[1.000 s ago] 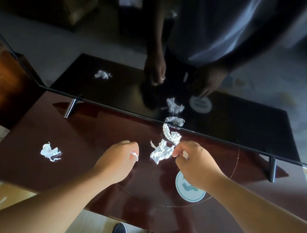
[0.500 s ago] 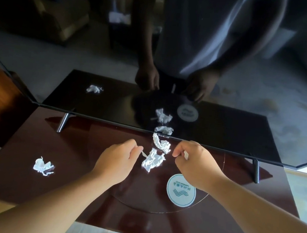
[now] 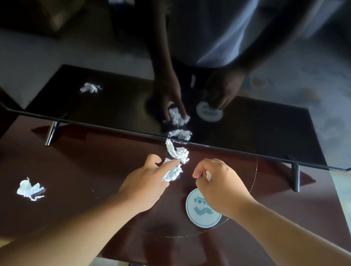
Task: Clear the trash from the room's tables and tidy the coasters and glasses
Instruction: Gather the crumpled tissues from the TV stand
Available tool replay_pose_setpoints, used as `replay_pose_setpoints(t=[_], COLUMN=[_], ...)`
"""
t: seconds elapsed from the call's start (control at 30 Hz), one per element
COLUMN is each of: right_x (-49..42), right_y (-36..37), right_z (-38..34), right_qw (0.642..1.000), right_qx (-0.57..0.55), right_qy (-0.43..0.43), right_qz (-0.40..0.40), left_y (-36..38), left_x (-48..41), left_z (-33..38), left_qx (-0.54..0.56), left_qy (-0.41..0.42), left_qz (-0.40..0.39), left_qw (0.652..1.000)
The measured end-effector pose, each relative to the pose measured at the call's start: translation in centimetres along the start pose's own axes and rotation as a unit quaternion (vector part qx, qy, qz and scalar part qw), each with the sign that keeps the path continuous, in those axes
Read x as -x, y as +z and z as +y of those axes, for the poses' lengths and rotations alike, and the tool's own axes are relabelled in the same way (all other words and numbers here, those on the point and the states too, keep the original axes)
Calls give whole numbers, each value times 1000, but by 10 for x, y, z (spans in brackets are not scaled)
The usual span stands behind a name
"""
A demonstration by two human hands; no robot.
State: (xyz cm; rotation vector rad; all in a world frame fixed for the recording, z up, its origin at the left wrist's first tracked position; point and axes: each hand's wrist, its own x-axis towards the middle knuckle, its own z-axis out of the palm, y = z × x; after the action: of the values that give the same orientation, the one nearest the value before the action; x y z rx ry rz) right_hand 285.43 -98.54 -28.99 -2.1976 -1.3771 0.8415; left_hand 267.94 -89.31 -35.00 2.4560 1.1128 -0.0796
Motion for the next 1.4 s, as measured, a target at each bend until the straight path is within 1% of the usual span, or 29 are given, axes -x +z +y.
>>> replay_pose_setpoints(t=[0.13, 0.3, 0.43, 0.57, 0.7, 0.8, 0.87, 0.97, 1.07, 1.13, 1.3, 1.4], right_x=[-2, -6, -8, -7, -8, -8, -10, -12, -14, -15, -21, -26], right_y=[3, 4, 6, 6, 3, 0, -1, -3, -3, -3, 0, 5], right_z=[7, 9, 8, 3, -3, -8, -12, -19, -25, -27, -27, -23], right_qw=[1000, 1000, 1000, 1000, 1000, 1000, 999, 999, 999, 999, 999, 999], right_qx=[2, 0, -8, -2, 2, 4, -3, -1, 1, 1, 7, 22], right_qy=[9, 15, 14, 3, -8, -23, -30, -37, -40, -39, -40, -35], right_qz=[-5, -12, -13, -15, -15, -17, -12, -3, -1, -3, -1, -7], left_y=[7, 4, -1, -11, -26, -36, -44, -57, -65, -66, -62, -55], left_x=[-5, -6, -4, 4, 12, 19, 24, 32, 37, 37, 31, 27], left_z=[2, 3, 0, -5, -9, -12, -12, -9, -7, -8, -11, -9], left_qx=[-29, -42, 11, 62, 69, 87, 109, 145, 141, 129, 143, 162], left_qy=[-13, -40, -50, -64, -39, -39, -48, -30, -8, -7, -39, -26], left_qz=[-19, -20, -28, -8, 32, 51, 60, 94, 129, 138, 98, 92], left_qw=[999, 998, 998, 996, 996, 994, 991, 985, 982, 982, 984, 982])
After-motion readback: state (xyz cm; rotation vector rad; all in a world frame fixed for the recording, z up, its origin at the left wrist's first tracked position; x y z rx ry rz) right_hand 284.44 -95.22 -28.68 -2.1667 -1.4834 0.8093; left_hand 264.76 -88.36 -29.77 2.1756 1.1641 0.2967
